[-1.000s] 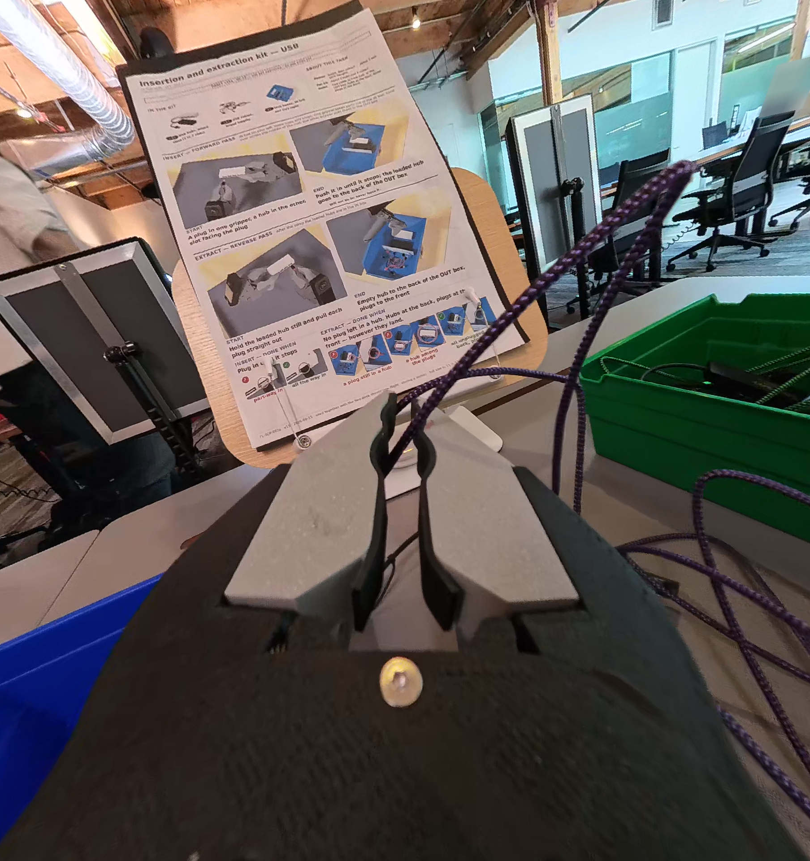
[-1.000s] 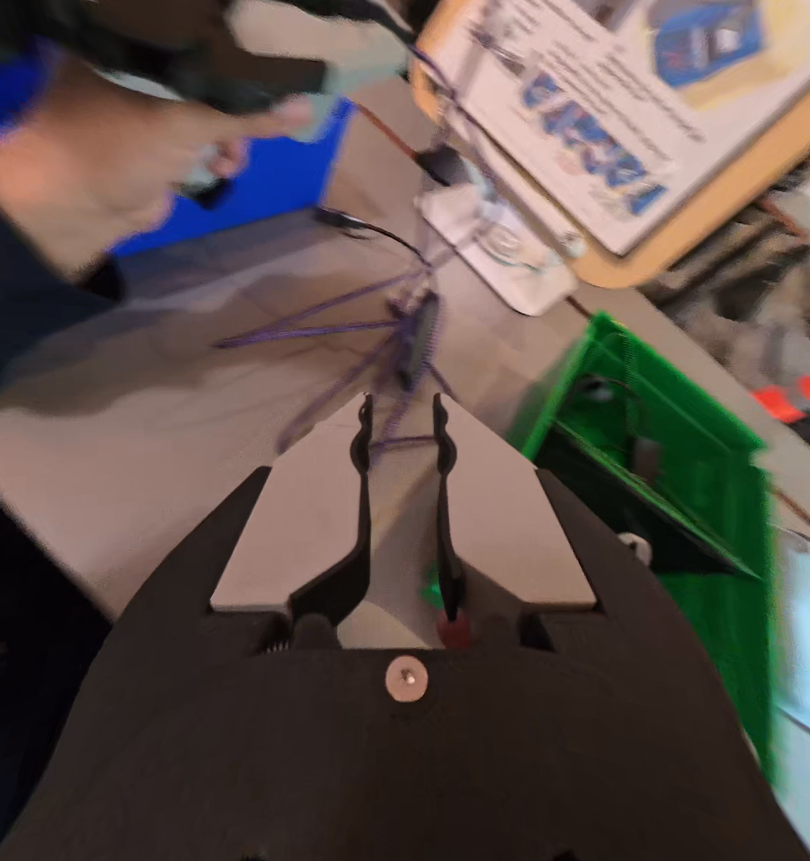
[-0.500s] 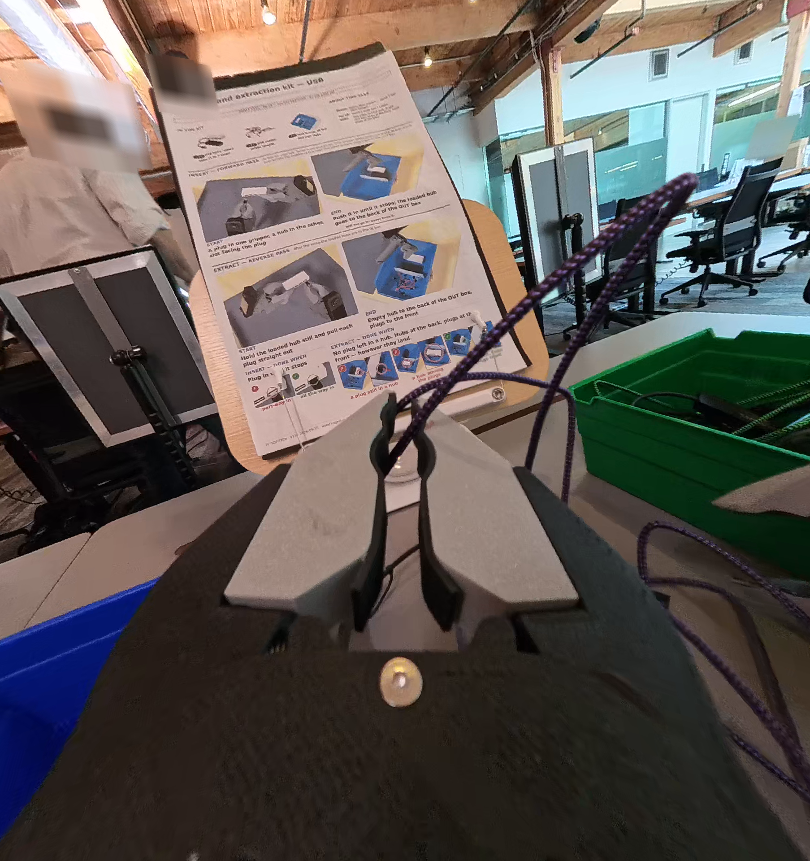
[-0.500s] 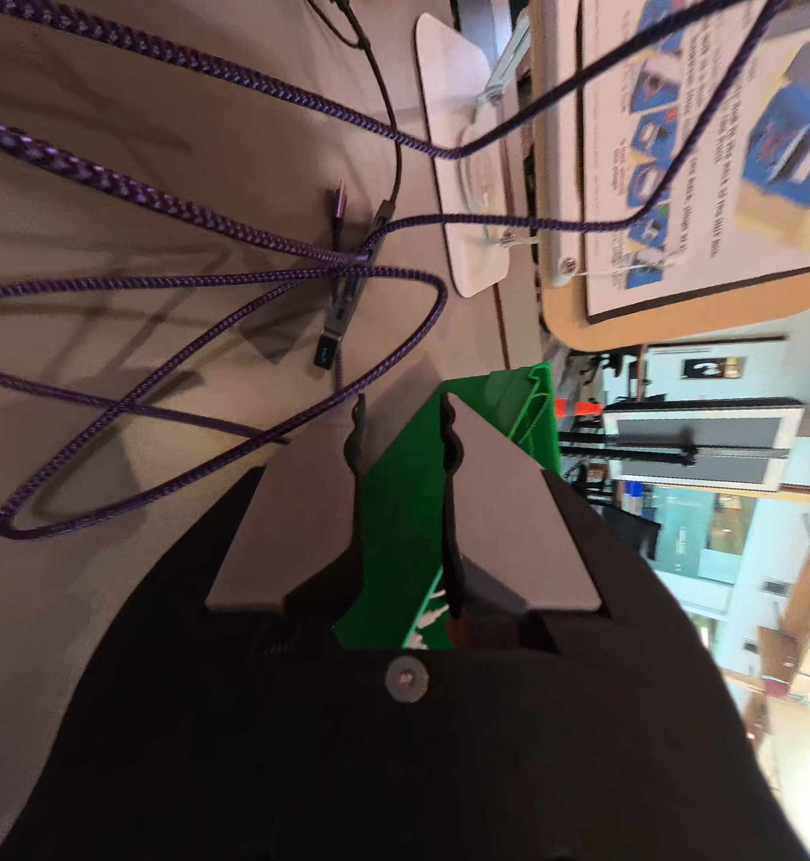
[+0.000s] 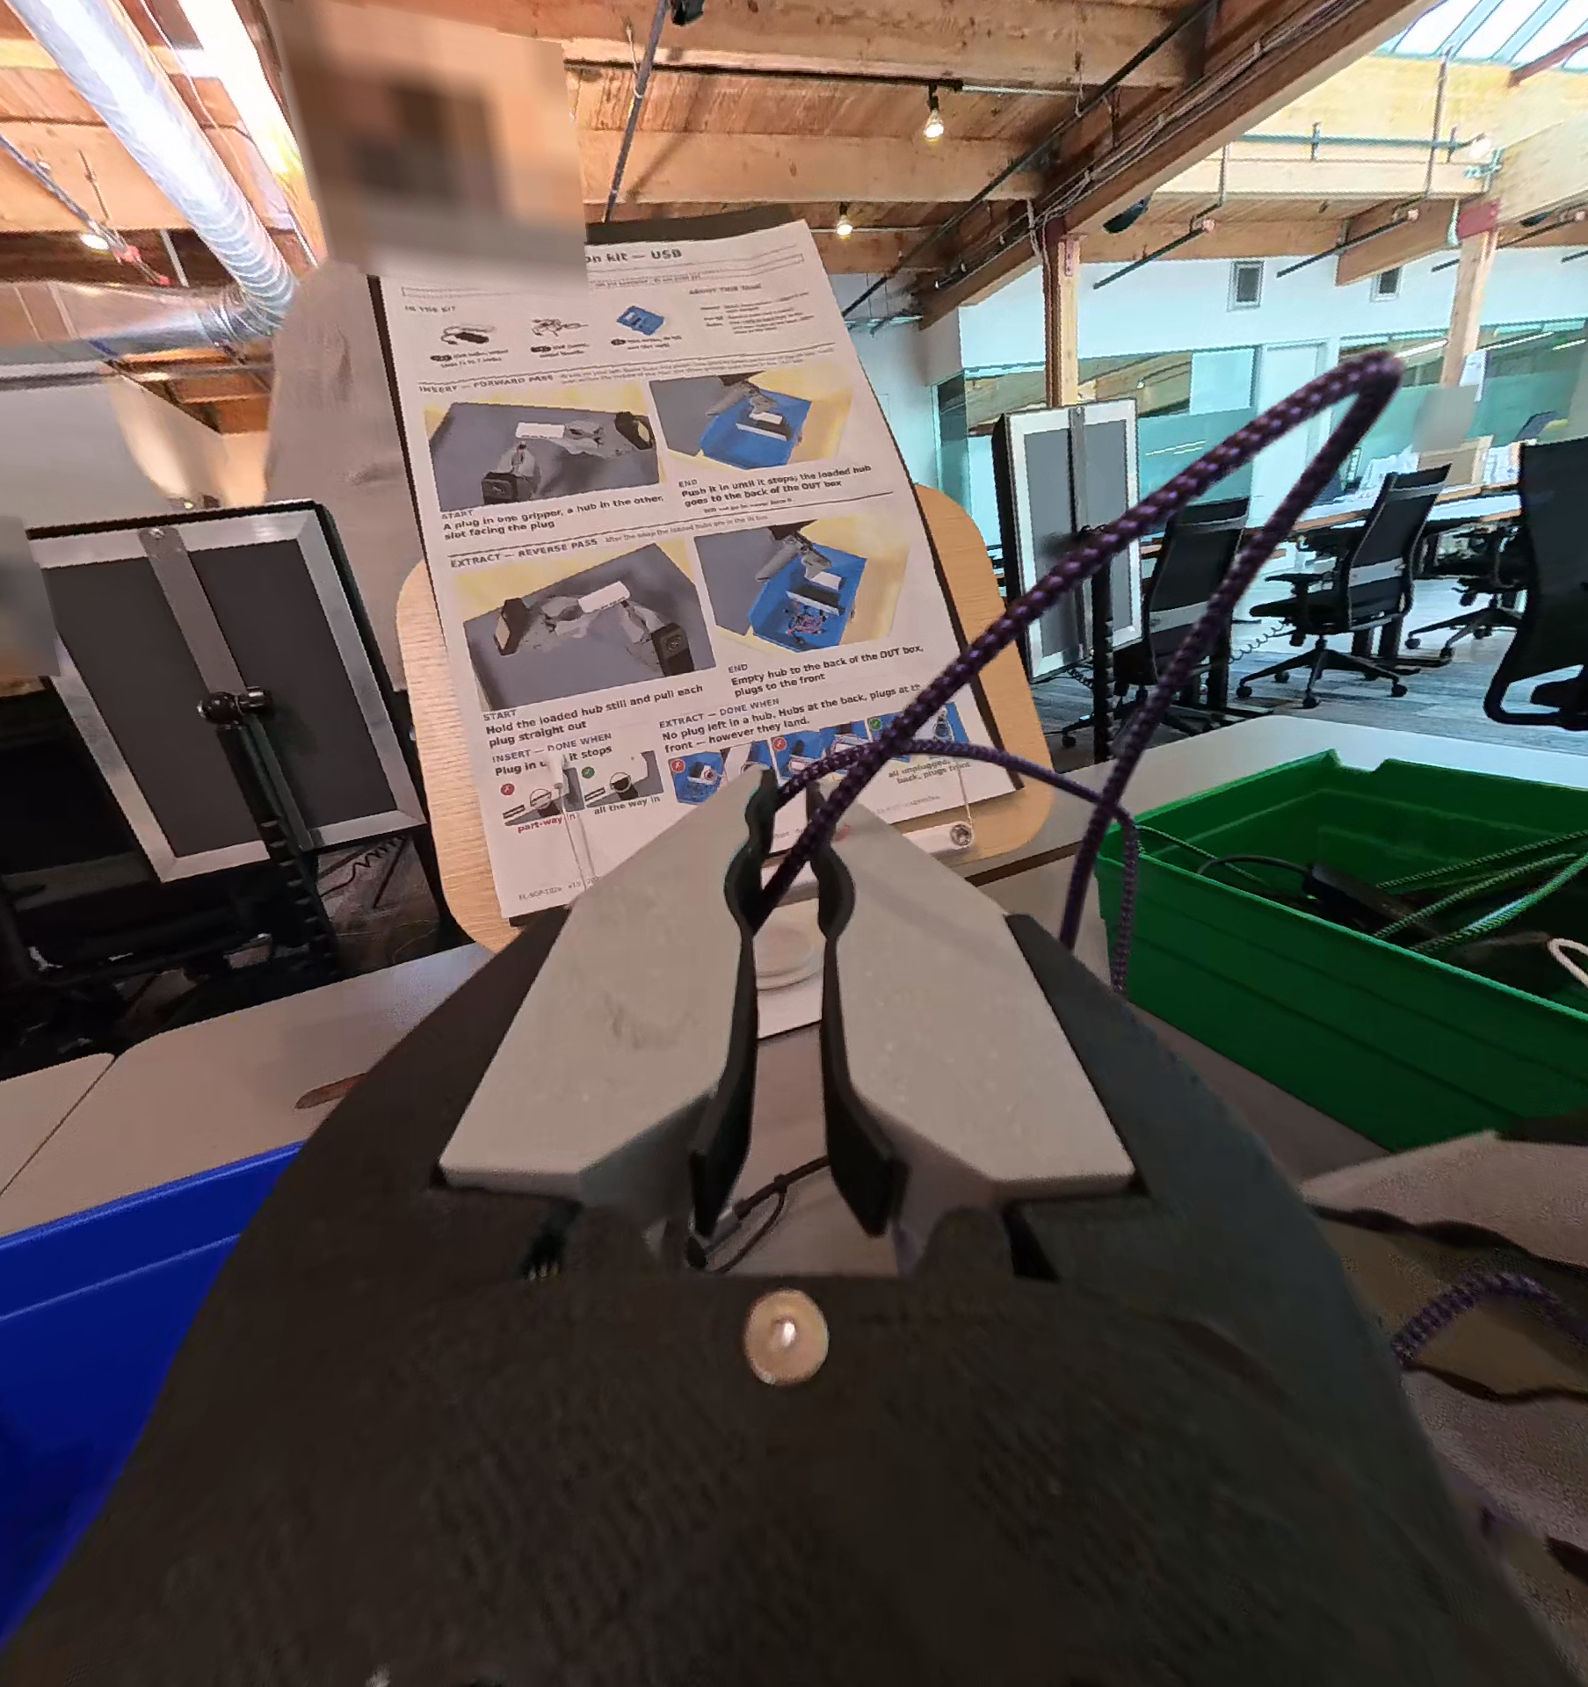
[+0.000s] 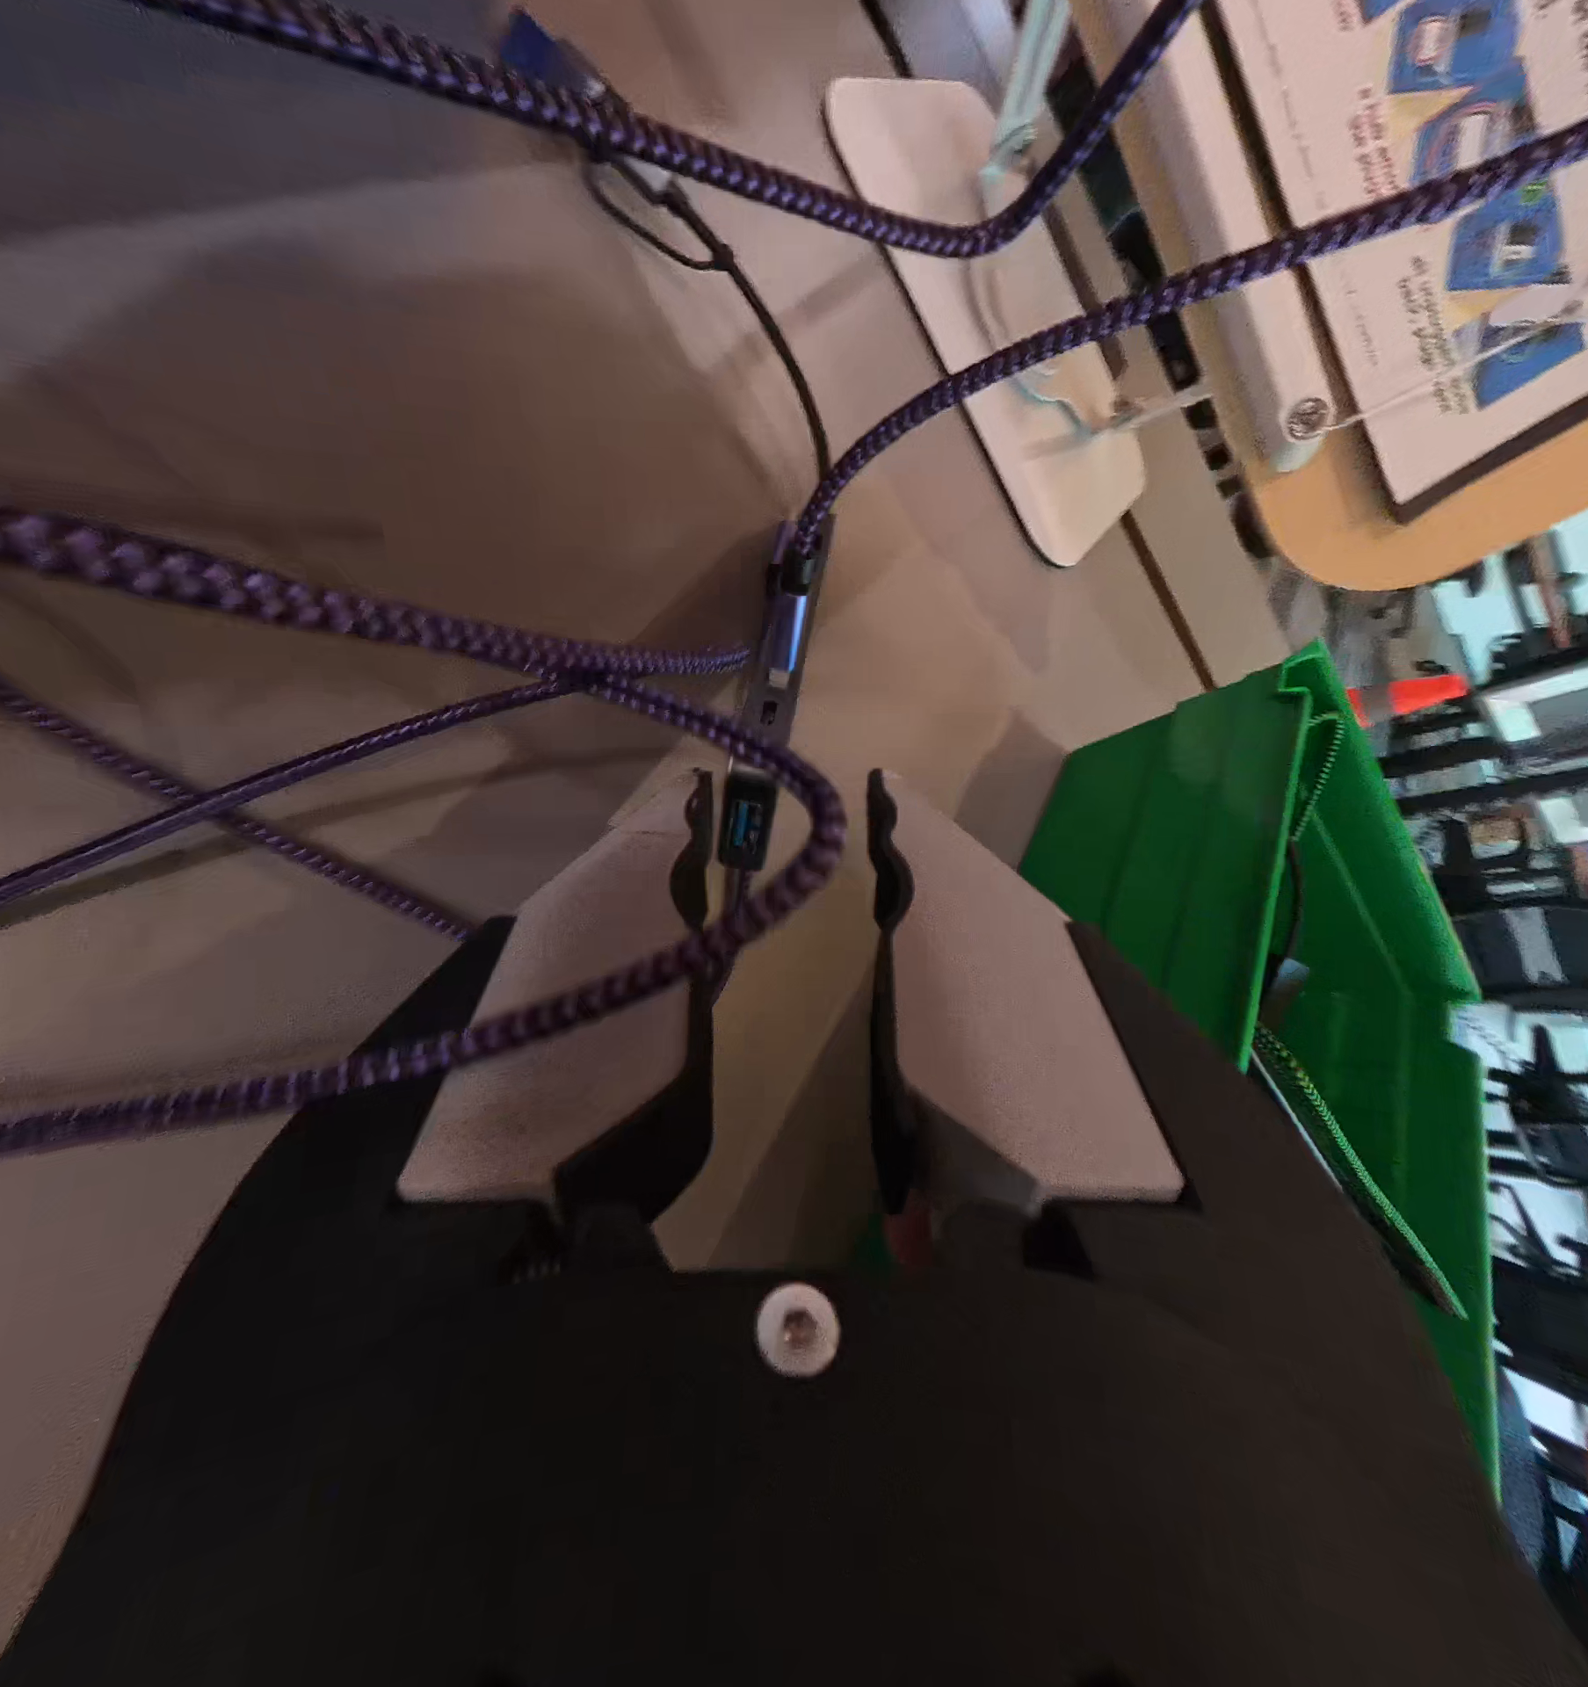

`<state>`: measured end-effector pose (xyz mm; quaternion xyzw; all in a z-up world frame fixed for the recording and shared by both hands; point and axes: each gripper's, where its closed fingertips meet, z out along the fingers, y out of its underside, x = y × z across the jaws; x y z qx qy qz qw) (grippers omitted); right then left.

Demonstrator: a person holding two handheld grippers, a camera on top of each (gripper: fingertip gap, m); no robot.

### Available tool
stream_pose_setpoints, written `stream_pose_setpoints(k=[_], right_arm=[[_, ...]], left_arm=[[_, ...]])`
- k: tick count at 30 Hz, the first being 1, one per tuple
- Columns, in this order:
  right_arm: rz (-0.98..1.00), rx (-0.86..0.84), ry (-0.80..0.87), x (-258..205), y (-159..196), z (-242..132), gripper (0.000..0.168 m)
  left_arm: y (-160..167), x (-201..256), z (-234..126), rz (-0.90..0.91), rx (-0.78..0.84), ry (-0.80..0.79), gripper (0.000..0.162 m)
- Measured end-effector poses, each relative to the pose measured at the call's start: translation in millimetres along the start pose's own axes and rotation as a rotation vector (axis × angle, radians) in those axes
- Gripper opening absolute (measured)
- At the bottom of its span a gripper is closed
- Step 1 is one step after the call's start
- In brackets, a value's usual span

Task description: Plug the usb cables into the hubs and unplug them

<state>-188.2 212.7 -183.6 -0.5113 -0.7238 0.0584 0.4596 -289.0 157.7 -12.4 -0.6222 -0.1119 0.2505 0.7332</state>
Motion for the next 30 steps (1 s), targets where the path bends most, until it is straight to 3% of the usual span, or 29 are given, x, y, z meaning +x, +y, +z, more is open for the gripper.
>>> stream_pose_setpoints(k=[3, 6, 10, 17, 21, 26, 28, 30], right_arm=[[0.005, 0.027, 0.061, 5, 2, 12, 0.033], [-0.015, 0.071, 0.143, 16, 2, 21, 0.012], [-0.009, 0.14, 0.144, 20, -3, 19, 0.008], [-0.167, 0.199, 0.351, 69, -24, -44, 0.007], [-0.159, 0.286, 0.367, 108, -27, -77, 0.007], [-0.14, 0.338, 0.413, 156, -7, -103, 0.008], [-0.168, 0.351, 0.46, 173, 3, -113, 0.008], [-0.231, 0.396, 0.51, 183, 8, -125, 0.008]], left_arm=[[-3, 0, -1, 0.019, 0.008, -0.006, 0.003], [-3, 0, -1, 0.02, 0.007, -0.005, 0.003], [-1, 0, 0, 0.011, 0.002, -0.001, 0.003], [-4, 0, -3, -0.034, 0.015, 0.034, 0.002], [-2, 10, -2, -0.074, 0.023, 0.098, 0.002], [11, 46, 0, -0.072, -0.046, 0.315, 0.017], [32, 73, -6, -0.061, -0.152, 0.51, 0.02], [62, 86, -11, -0.083, -0.315, 0.609, 0.022]])
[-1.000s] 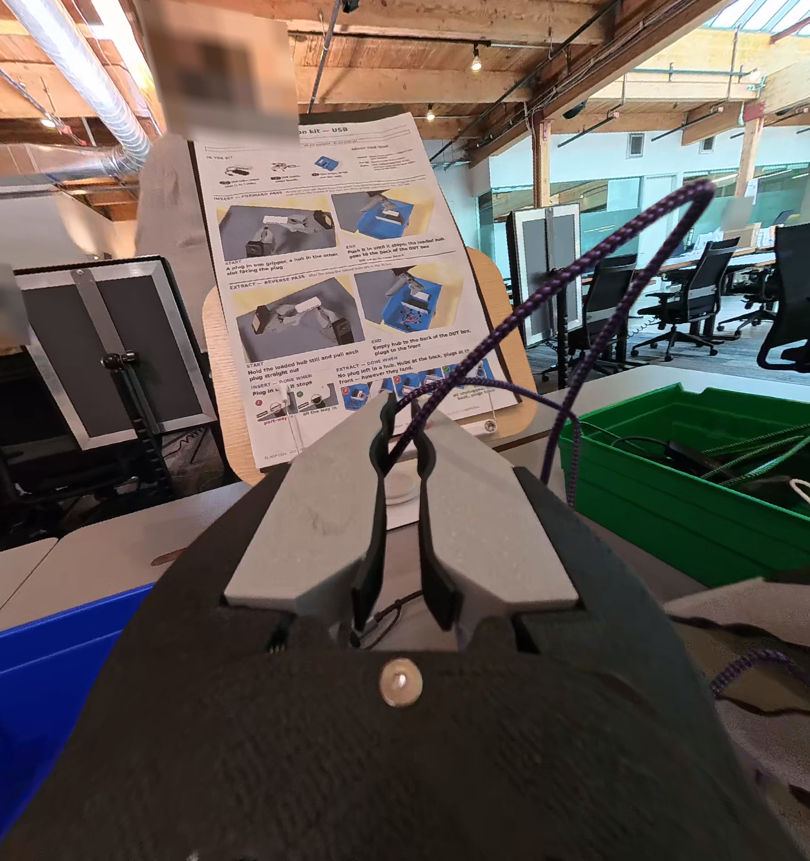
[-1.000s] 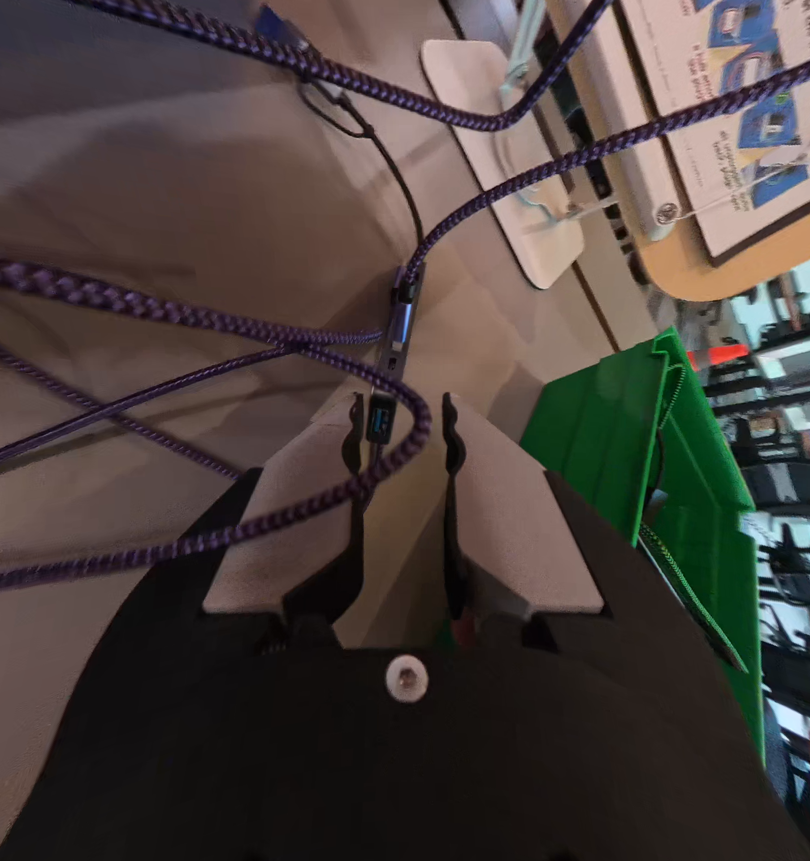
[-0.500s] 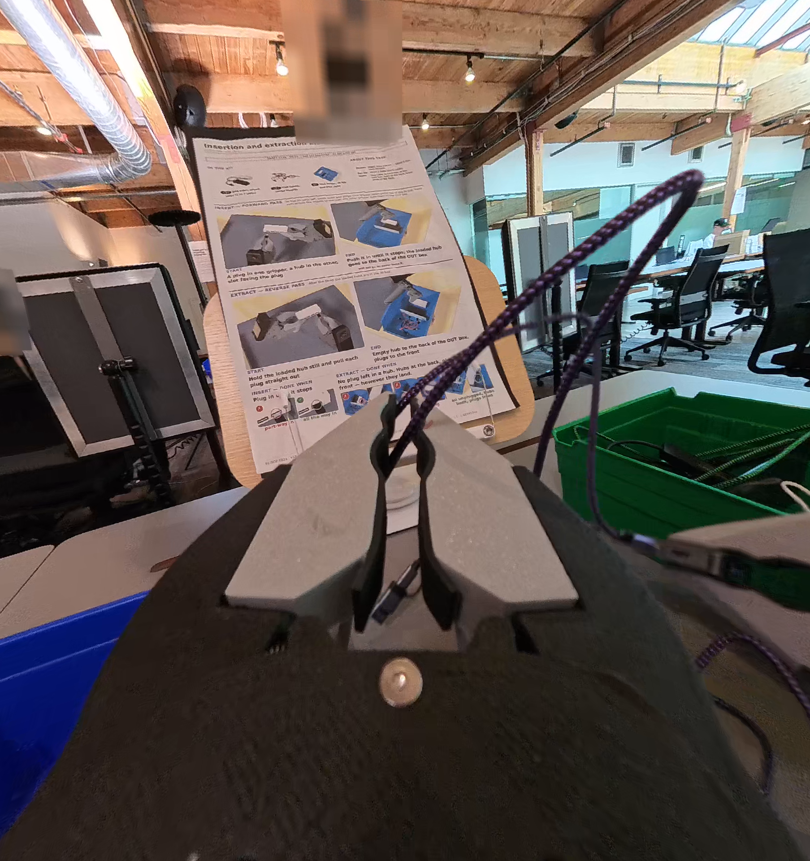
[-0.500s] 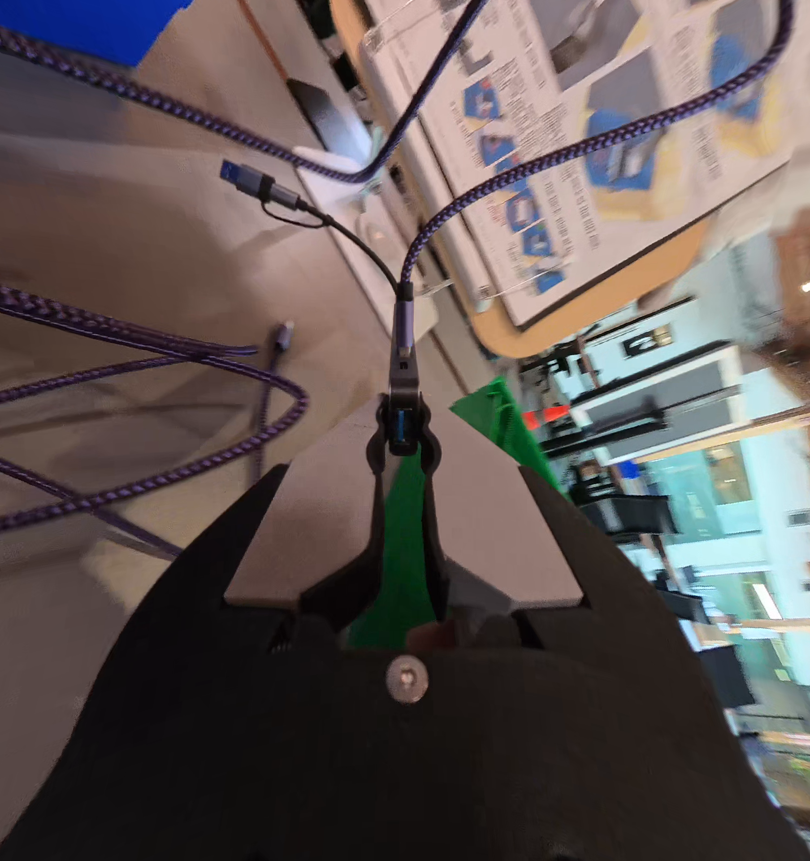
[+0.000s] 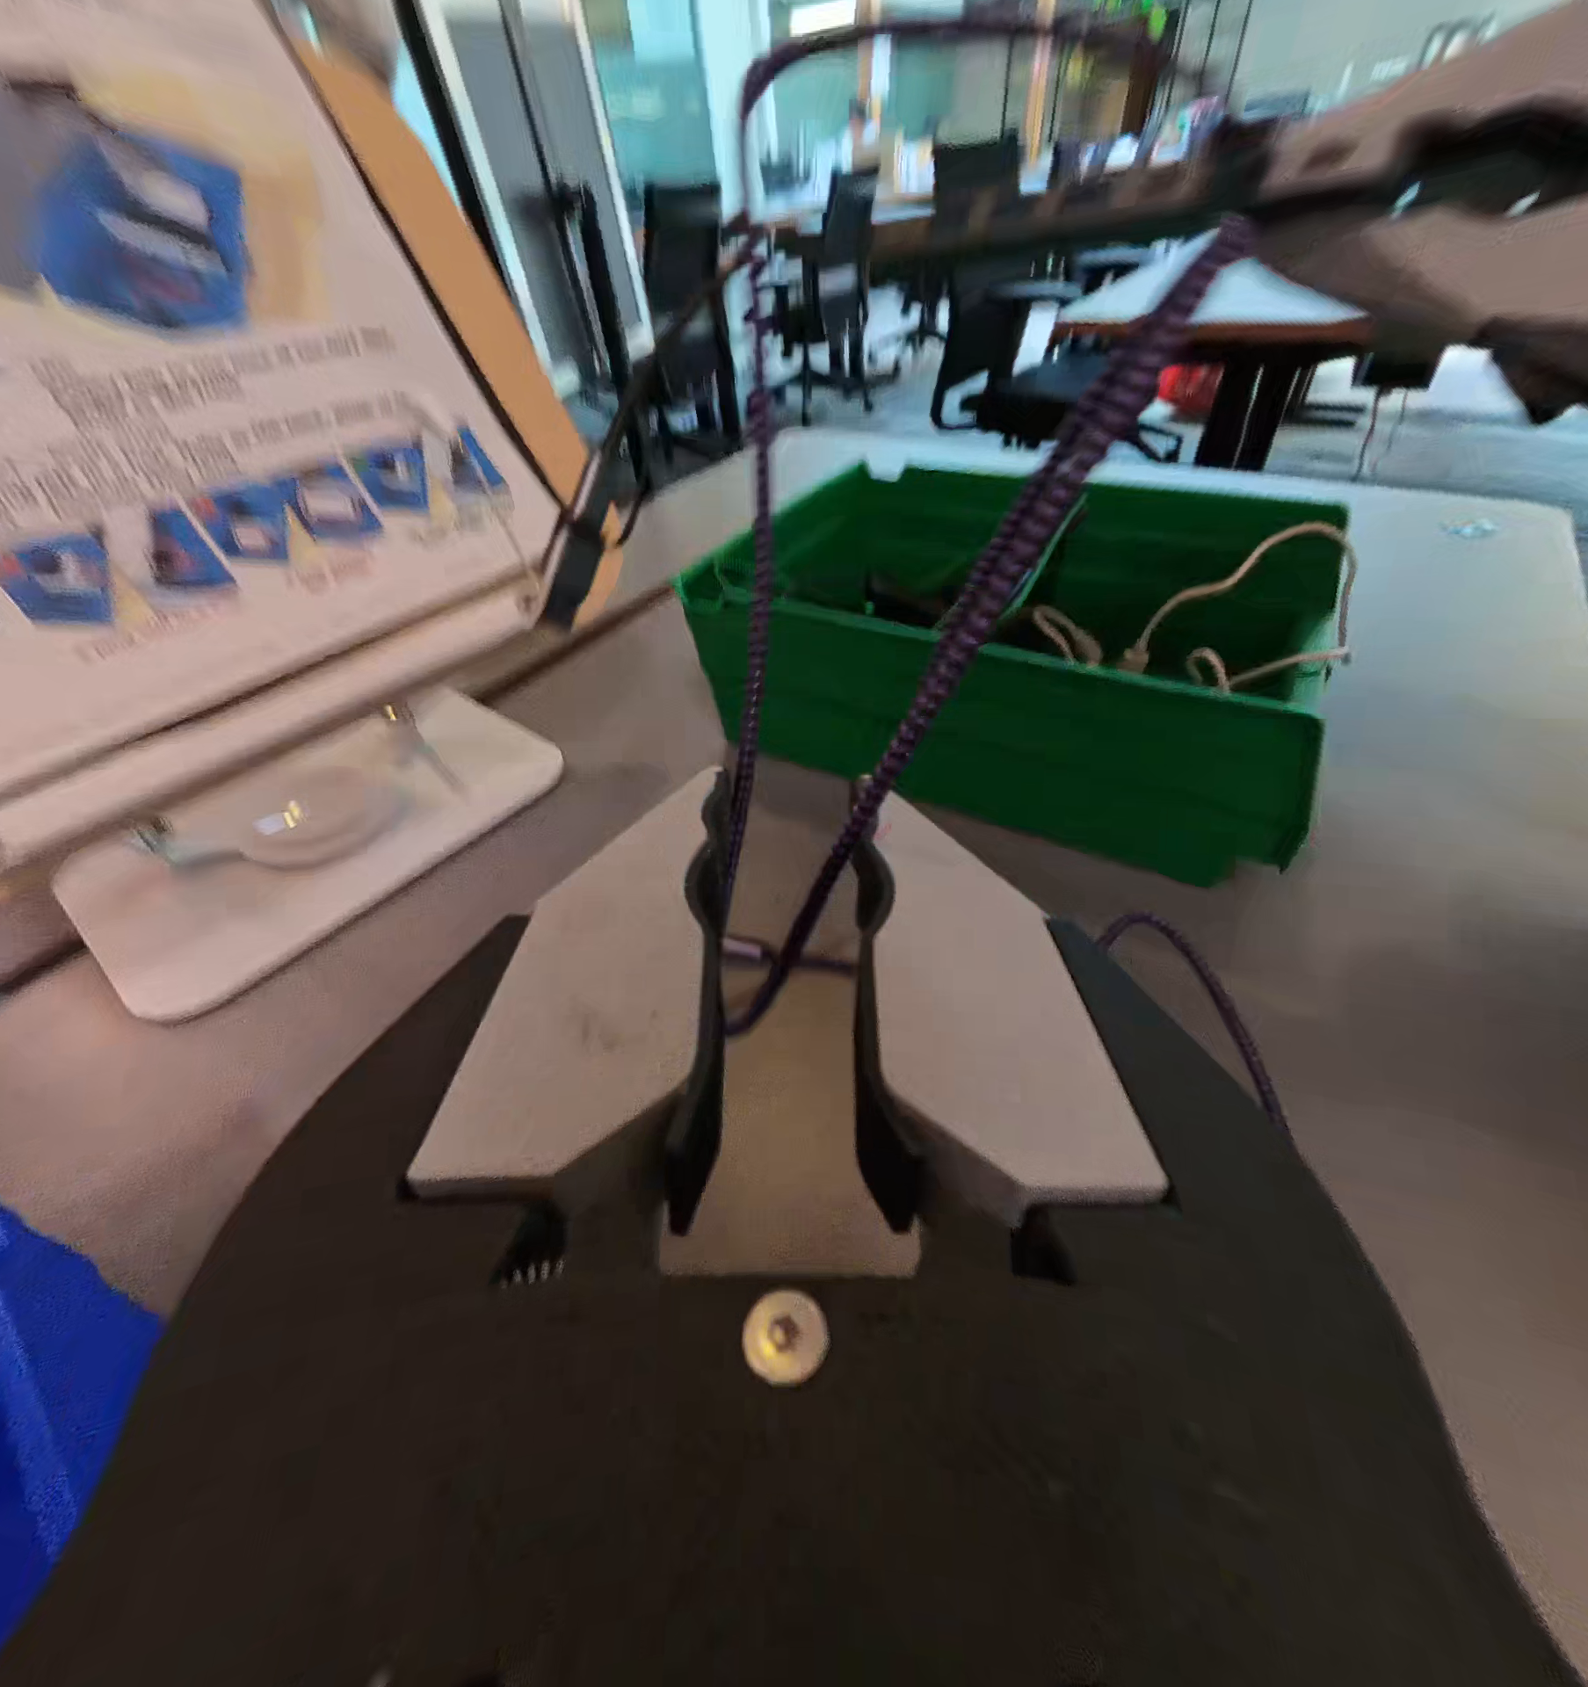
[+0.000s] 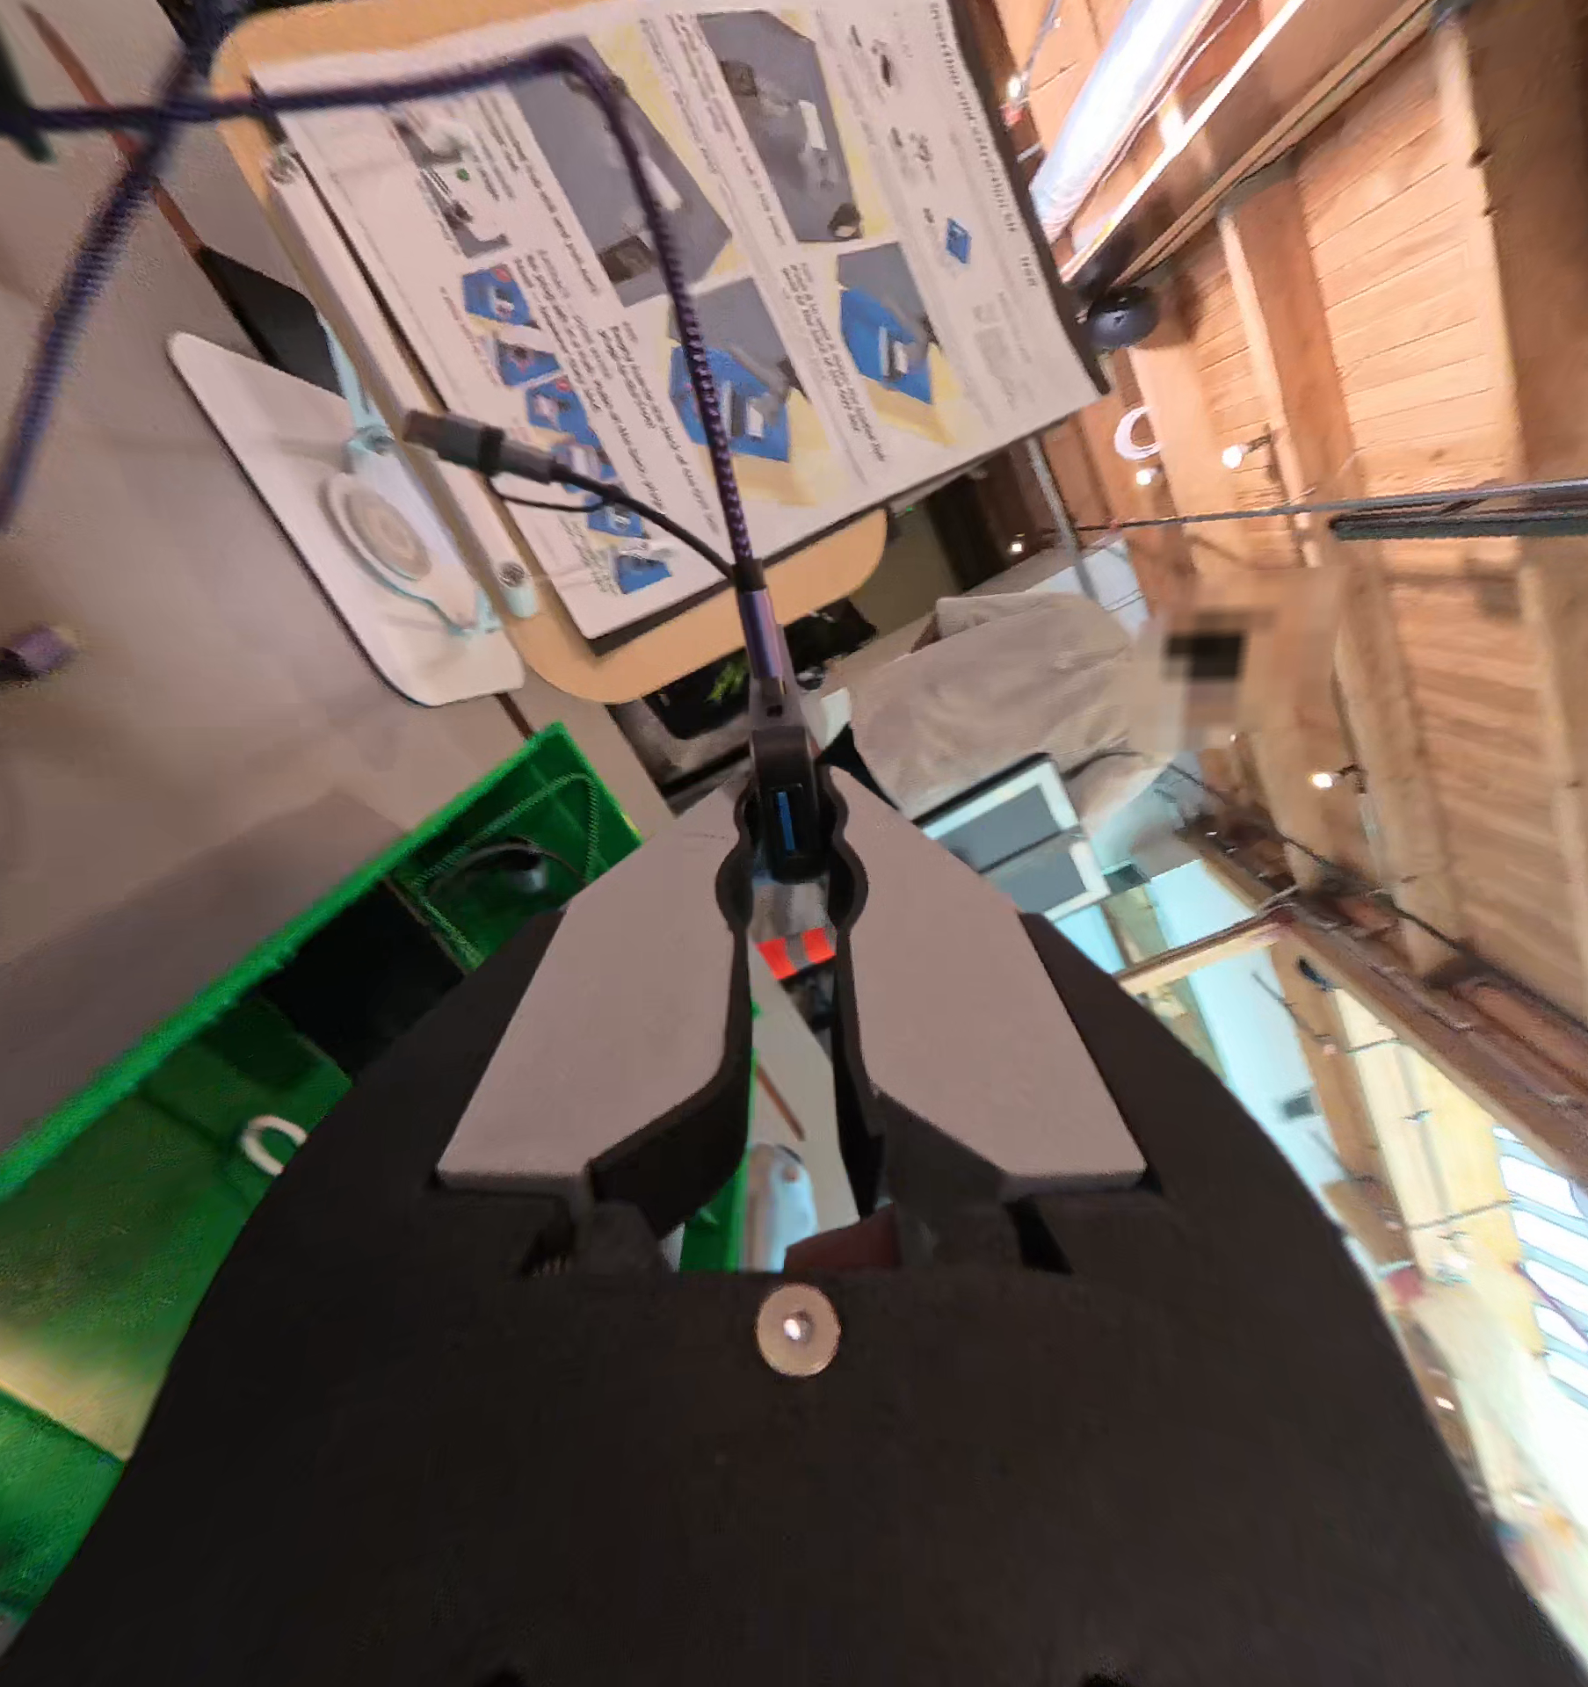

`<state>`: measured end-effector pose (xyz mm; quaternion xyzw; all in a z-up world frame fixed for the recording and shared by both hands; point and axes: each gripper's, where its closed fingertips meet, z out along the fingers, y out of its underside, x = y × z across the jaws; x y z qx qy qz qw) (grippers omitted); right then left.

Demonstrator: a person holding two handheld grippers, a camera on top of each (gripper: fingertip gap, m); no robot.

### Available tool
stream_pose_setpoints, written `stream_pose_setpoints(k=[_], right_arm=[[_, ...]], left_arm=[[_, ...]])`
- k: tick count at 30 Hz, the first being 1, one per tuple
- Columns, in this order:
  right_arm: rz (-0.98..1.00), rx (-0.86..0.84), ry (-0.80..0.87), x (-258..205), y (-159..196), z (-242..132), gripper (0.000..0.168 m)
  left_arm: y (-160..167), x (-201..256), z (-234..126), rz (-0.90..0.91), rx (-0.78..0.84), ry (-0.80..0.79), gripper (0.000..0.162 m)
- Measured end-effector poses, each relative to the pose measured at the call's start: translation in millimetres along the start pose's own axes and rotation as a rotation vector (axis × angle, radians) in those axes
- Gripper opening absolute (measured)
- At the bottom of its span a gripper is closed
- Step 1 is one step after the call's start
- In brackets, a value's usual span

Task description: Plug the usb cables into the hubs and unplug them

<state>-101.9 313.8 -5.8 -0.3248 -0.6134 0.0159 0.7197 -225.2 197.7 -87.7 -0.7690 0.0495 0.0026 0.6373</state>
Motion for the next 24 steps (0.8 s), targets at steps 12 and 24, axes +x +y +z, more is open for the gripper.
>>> stream_pose_setpoints(k=[12, 24], right_arm=[[-0.044, 0.082, 0.095, 43, 23, -27, 0.011], [0.008, 0.041, 0.151, 52, 43, -36, 0.011]], left_arm=[[30, 0, 9, -0.069, -0.156, 0.003, 0.028], [32, 12, 7, -0.116, -0.168, 0.101, 0.032]])
